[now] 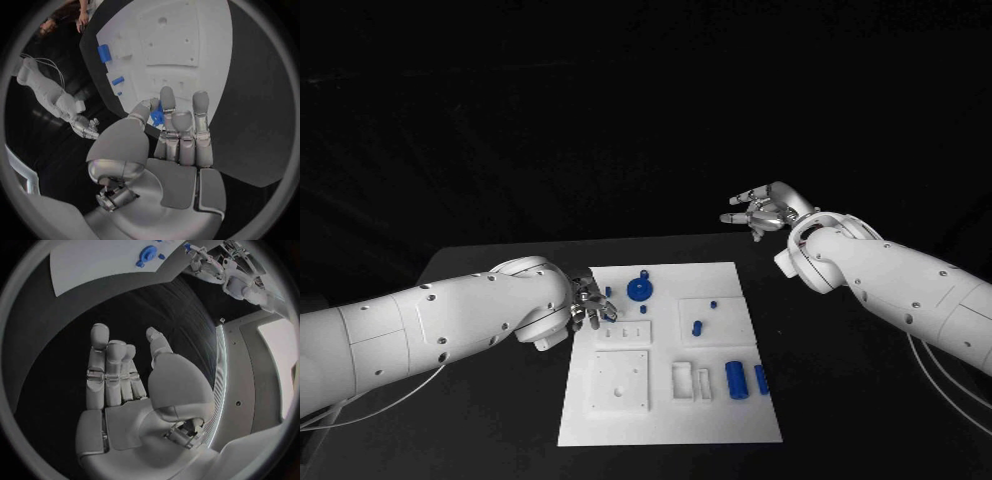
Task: Assemble the parts on the task board
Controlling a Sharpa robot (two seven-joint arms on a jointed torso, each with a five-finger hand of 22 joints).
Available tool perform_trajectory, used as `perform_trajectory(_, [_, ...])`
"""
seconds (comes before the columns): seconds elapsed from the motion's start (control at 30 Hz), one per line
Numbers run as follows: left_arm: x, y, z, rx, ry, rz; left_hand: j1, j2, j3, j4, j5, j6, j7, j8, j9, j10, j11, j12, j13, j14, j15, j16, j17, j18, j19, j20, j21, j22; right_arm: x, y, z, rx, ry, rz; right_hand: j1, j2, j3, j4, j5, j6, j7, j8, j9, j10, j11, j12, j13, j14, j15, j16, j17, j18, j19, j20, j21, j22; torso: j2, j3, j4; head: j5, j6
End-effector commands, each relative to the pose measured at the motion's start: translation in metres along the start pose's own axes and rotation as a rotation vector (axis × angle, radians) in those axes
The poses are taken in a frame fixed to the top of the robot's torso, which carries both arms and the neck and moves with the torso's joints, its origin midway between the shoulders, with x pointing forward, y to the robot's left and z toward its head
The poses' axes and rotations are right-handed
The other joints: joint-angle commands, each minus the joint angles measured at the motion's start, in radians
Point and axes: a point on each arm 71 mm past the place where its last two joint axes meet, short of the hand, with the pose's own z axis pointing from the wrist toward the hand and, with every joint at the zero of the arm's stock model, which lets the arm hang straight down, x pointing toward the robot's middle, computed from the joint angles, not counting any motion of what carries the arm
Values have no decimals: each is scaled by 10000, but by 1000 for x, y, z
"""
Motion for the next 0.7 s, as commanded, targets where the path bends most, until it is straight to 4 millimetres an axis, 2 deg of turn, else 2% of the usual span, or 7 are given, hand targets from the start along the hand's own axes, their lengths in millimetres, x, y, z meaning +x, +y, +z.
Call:
perform_trajectory(0.03, [2, -2, 0, 49, -476, 290, -81, 42, 611, -603, 44, 1455, -1106, 36, -68, 407, -104, 177, 37, 179, -9, 121, 303, 63, 124, 3, -126, 138, -1, 1, 1, -43, -260, 352, -72, 3, -23, -53, 34, 74, 12, 24, 11, 27, -5, 32, -8, -3, -38, -56, -7, 63, 329, -1, -54, -9, 8, 4, -2, -41, -74])
perform_trajectory(0.3, [15, -4, 5, 99, -426, 320, -134, -4, 568, -579, 68, 1622, -1159, 40, -35, 422, -121, 445, -89, 351, -30, 72, 788, 36, 397, -12, -646, 727, 1, 4, 3, -41, -230, 399, -87, 17, 12, -98, 49, 62, 11, 23, 11, 12, -6, 41, -33, -12, -38, -55, -19, 63, 325, -1, -113, -35, 23, -17, -13, -24, -151])
perform_trajectory(0.5, [23, -8, 8, 186, -395, 352, -151, -51, 579, -586, 110, 1738, -1187, 48, 4, 430, -127, 643, -95, 486, -44, 138, 1099, 26, 576, -18, -986, 1181, 3, 5, 3, -39, -193, 419, -91, 25, 37, -124, 92, 68, 13, 25, 11, 6, -6, 44, -45, -13, -37, -54, -24, 62, 327, -2, -111, -39, 18, -5, -28, -55, -189])
perform_trajectory(0.7, [26, -12, 9, 264, -341, 411, -164, -81, 581, -570, 109, 1882, -1225, 36, 27, 447, -133, 888, -101, 603, -42, 228, 1409, 20, 753, -11, -1294, 1595, 5, 7, 4, -34, -145, 436, -101, 27, 57, -148, 117, 78, 11, 24, 11, 4, -8, 51, -54, -16, -40, -51, -28, 61, 329, -3, -107, -40, 6, -2, -9, -79, -227])
